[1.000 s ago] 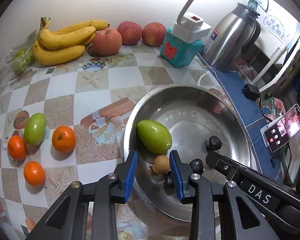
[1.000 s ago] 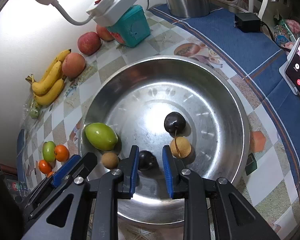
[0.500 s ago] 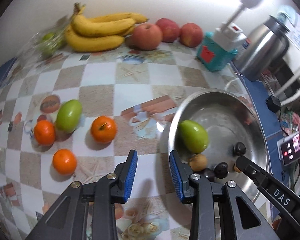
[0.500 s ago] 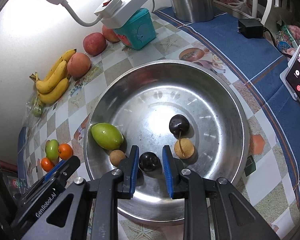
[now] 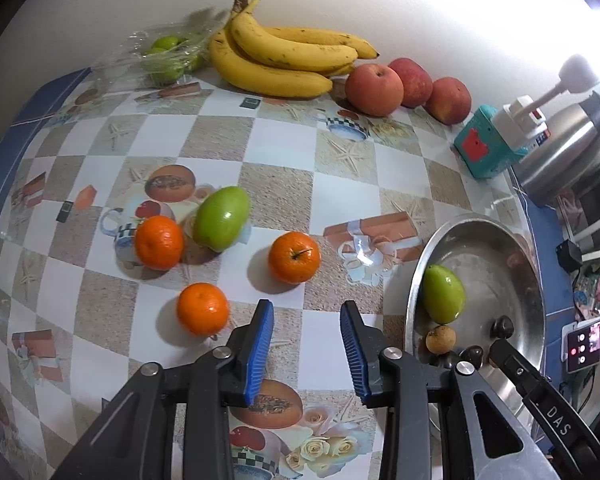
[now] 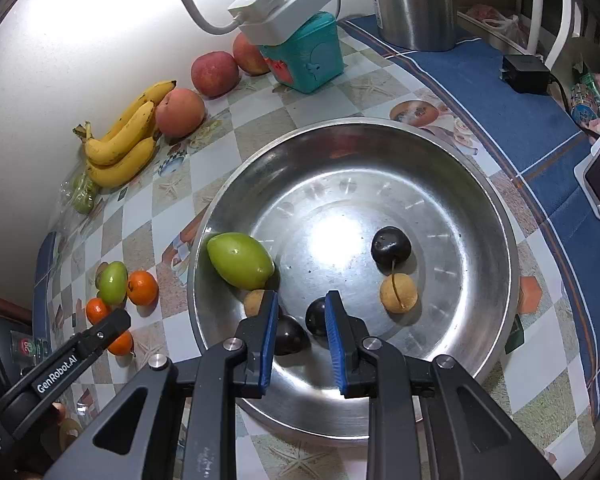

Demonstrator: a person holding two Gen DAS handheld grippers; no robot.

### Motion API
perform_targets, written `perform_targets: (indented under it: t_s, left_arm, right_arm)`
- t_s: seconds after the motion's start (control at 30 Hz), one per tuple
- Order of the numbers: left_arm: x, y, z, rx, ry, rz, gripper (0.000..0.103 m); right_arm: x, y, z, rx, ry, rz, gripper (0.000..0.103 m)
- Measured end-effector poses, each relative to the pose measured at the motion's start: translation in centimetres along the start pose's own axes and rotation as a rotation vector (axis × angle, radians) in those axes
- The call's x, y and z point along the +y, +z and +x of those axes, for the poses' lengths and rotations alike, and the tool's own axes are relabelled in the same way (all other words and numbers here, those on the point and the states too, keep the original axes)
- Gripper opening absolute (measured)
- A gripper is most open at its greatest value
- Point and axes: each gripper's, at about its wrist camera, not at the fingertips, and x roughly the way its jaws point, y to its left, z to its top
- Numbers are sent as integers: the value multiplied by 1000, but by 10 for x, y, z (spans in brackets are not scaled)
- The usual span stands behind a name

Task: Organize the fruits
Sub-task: 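Lower the black fruit into the basin and open the right tool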

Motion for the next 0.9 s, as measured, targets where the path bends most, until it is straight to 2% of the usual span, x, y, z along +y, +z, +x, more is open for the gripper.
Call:
perform_targets:
  t_s: [0.17, 0.23, 0.27, 0.3, 0.37, 0.47, 0.7, 0.73, 0.77, 0.9]
  left_arm:
    - [3, 1, -4, -4, 3, -13, 56]
    - [4, 1, -4, -3, 9, -19, 74]
    - [5, 1, -3, -2, 19, -22, 75]
    - [7, 1, -2, 2, 31, -26, 75]
    - [9, 0, 0, 8, 48, -31, 77]
    - [12, -1, 2, 8, 83, -37, 87]
    - [19, -2, 2, -10, 122, -45, 100]
    - [20, -1, 2, -12, 125, -46, 101]
    - [20, -1, 1, -14, 129, -45, 101]
    - [21, -1, 1, -19, 150, -38, 102]
  right_arm:
    - [1, 0, -1, -1, -4, -2, 24]
    - [1, 0, 0, 2, -14, -8, 42]
    - [2, 0, 1, 1, -23, -14, 60]
    - [2, 0, 1, 3, -24, -18, 64]
    - [3, 0, 0, -2, -19, -22, 64]
    - [4, 1, -1, -11, -34, -37, 72]
    - [8, 0, 2, -7, -49, -69, 74]
    - [8, -1, 2, -7, -51, -71, 77]
    - [9, -1, 2, -7, -54, -73, 86]
    - [10, -1, 2, -10, -59, -81, 87]
